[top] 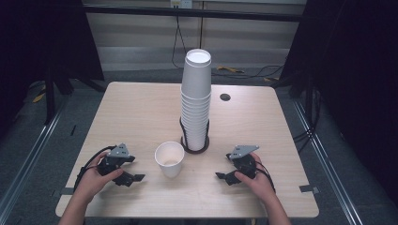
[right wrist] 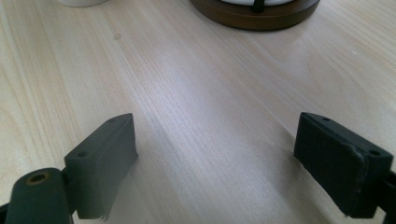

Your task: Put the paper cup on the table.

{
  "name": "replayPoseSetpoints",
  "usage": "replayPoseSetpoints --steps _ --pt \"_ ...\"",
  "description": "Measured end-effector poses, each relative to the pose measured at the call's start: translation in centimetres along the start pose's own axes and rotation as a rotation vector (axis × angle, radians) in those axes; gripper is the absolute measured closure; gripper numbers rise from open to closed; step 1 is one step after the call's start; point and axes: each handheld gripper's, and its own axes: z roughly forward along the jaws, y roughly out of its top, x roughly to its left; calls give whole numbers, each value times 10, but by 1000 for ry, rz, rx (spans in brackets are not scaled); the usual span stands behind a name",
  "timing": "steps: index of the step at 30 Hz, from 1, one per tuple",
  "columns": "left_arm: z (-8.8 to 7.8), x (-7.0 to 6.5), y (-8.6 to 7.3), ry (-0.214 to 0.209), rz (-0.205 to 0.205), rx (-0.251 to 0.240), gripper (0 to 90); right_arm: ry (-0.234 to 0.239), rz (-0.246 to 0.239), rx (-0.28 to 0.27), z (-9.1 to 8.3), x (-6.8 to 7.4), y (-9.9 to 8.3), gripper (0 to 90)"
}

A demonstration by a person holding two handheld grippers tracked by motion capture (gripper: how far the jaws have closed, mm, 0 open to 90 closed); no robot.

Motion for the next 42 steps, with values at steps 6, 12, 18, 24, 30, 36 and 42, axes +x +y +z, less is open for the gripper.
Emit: replayPoseSetpoints --steps 6,12,18,24,30,36,42 --pt "0 0 -3 5 -9 -5 144 0 0 0 0 0 0 125" --pt "-2 2 -8 23 -16 -3 146 0 0 0 0 0 0 125" --pt "-3 3 -13 38 -19 -11 148 0 0 0 0 0 0 125" --pt "-5 3 -19 58 -2 -23 147 1 0 0 0 0 0 125" --pt "-4 4 -25 81 33 -49 124 1 0 0 0 0 0 125" --pt "-2 5 -26 90 33 -63 85 1 0 0 0 0 0 125" --pt "0 5 -26 123 4 -47 11 0 -1 -1 0 0 0 125"
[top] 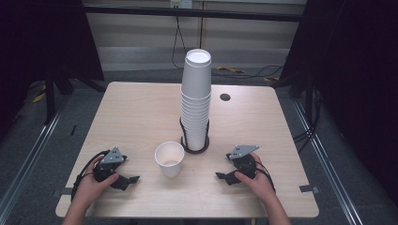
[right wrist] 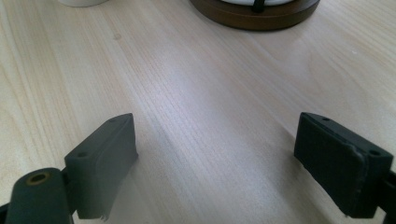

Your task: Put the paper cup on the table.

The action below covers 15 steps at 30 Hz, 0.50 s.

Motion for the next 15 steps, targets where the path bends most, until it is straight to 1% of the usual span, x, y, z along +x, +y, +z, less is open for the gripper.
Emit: replayPoseSetpoints --steps 1,15 --pt "0 0 0 3 -2 -1 1 0 1 0 0 0 0 125" --pt "0 0 0 7 1 0 1 0 0 1 0 0 0 125"
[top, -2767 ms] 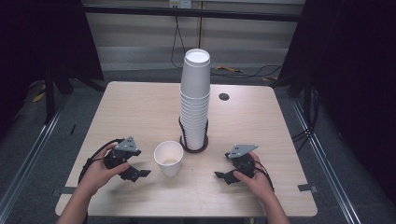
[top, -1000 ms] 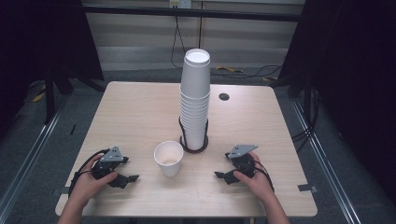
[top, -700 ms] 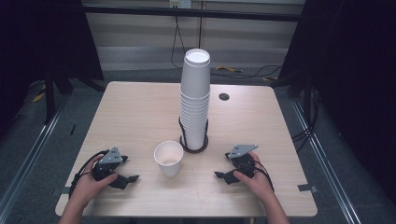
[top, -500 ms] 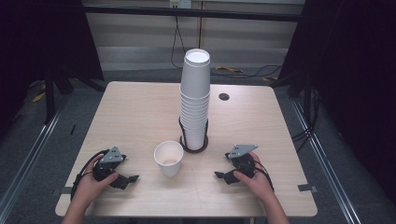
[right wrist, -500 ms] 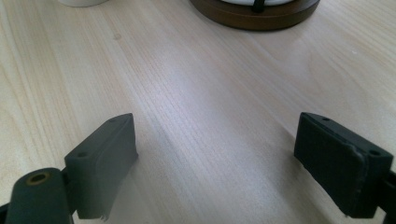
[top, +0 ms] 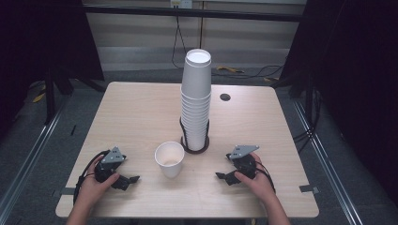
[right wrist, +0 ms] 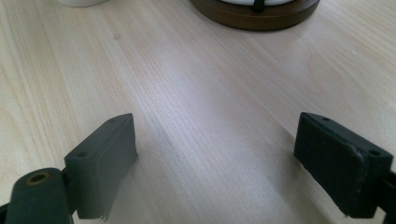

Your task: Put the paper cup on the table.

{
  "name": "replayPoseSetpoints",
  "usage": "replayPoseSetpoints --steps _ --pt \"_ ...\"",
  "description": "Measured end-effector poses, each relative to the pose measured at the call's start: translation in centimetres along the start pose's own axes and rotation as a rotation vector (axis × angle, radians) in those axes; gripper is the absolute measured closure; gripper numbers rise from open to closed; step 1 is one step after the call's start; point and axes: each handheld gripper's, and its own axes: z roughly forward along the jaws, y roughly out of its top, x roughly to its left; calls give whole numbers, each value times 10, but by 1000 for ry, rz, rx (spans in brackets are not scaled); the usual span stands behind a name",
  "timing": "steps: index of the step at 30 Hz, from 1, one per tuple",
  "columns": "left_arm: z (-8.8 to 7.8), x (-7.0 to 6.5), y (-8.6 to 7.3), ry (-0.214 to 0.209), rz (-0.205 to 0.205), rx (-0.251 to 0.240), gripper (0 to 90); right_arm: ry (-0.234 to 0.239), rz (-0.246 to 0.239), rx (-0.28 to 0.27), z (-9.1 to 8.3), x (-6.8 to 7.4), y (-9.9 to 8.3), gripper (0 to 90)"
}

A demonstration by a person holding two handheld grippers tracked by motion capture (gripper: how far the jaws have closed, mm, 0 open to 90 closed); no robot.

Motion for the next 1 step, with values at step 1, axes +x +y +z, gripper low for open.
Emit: replayPoseSetpoints --steps 1 --pt "0 0 0 0 0 2 1 0 0 0 0 0 0 125"
